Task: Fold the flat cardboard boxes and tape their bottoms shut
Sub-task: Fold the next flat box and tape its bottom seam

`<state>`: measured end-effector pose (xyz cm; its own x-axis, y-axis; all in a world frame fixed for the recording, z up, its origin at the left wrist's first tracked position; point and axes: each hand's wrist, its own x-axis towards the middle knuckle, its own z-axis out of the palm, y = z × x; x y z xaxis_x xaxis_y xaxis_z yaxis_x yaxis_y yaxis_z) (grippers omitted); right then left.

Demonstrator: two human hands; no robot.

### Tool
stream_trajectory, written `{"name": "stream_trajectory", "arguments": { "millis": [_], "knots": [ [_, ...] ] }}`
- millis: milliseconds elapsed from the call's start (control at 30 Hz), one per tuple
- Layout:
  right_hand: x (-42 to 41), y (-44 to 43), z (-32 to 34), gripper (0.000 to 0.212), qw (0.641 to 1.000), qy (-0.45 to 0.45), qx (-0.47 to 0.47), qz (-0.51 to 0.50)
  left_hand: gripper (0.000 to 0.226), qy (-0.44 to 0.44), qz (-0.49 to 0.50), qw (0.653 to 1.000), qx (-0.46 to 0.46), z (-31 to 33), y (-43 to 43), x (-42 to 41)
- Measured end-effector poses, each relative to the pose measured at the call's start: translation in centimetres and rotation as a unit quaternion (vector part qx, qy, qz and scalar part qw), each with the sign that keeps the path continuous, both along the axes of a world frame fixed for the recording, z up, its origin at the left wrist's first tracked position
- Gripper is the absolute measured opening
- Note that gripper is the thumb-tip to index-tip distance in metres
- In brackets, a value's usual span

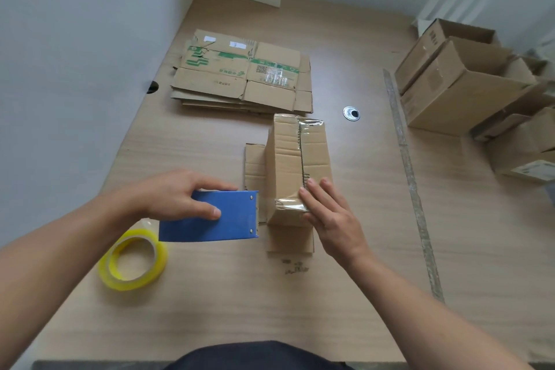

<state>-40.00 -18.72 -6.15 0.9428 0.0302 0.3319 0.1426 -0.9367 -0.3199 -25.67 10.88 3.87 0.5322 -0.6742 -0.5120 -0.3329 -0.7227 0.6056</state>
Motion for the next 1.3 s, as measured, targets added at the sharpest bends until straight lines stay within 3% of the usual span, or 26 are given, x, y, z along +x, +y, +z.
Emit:
{"name": "stream_trajectory", "arguments": {
  "millis": [167,433,867,1000,1167,1300],
  "knots": [
    [0.0,-0.1,0.1,0.049,0.999,0.035,0.013,-0.006,0.044,-0.018,-0.005,1.000,0.023,-0.4,-0.5,0.5],
    [0.1,0.1,0.3,0.048,0.999,0.037,0.013,-0.008,0.047,0.013,0.036,0.999,-0.013,-1.1,1.6,1.0],
    [0.0,0.3,1.0,0.046,0.994,0.098,0.042,-0.014,0.055,-0.202,-0.030,0.972,0.118,-2.3,-5.5,1.0],
    [0.1,1.1,1.5,0.044,0.989,0.125,0.069,-0.036,0.053,-0.271,0.012,0.954,0.129,-2.3,-6.1,-1.2],
    [0.1,1.9,1.8,0.043,0.986,0.138,0.077,-0.042,0.031,-0.304,0.062,0.937,0.162,-3.4,-7.6,-3.7],
    [-0.2,2.3,1.9,0.044,0.983,0.134,0.110,-0.067,0.047,-0.301,0.112,0.936,0.141,-5.7,-6.3,-4.0]
  ]
}}
